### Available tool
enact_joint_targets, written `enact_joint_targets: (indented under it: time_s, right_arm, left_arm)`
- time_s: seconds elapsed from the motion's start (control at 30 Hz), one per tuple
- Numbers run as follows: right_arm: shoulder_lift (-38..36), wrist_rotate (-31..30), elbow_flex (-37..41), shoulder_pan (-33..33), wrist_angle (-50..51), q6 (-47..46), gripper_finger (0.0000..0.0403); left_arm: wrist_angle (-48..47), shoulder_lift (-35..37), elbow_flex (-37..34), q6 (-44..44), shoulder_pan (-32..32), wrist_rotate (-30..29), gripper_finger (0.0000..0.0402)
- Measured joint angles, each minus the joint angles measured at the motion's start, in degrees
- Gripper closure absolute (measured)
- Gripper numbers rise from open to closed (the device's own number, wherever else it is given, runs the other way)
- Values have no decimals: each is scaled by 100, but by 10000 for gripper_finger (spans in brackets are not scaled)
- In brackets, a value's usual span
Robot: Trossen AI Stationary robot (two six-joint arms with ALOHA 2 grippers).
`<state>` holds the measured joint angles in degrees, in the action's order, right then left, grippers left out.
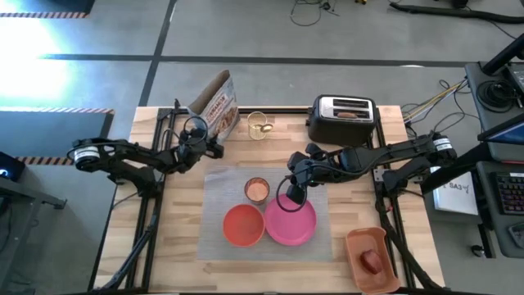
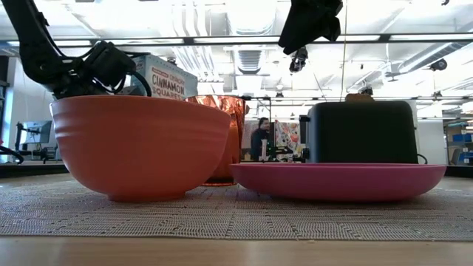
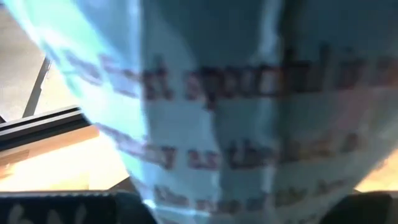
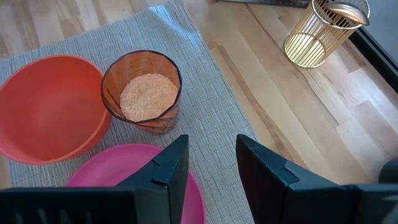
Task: Arrange a breakfast setting
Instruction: Pour the cereal from the blue cereal box into the orange bowl
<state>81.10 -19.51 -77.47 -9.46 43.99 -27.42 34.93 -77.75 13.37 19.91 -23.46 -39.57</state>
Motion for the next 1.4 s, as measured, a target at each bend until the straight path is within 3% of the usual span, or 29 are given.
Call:
enact_joint_targets:
  time_s: [0.27,0.43,0.57,0.87,1.13,1.4]
  right_arm:
    - [0,0,0,-1,0,0,280]
    - [0,0,0,0,0,2,280]
    - [0,0,1,0,-1,1,280]
    - [0,0,1,0,0,2,280]
    - [0,0,0,0,-1,0,280]
    - [0,0,0,-2,-2,0,280]
  left_arm:
    - [-263,256,-4,-163,-7,7,258]
    - [-1050,803,94,-167,-7,0,259]
    - [-2461,1414,477,-139,-7,-2,259]
    - [-6520,2425,2073,388,65,0,259]
    - [-8680,3000,3142,903,634,594,259]
    - [-10401,3319,4208,2059,1516,1478,259]
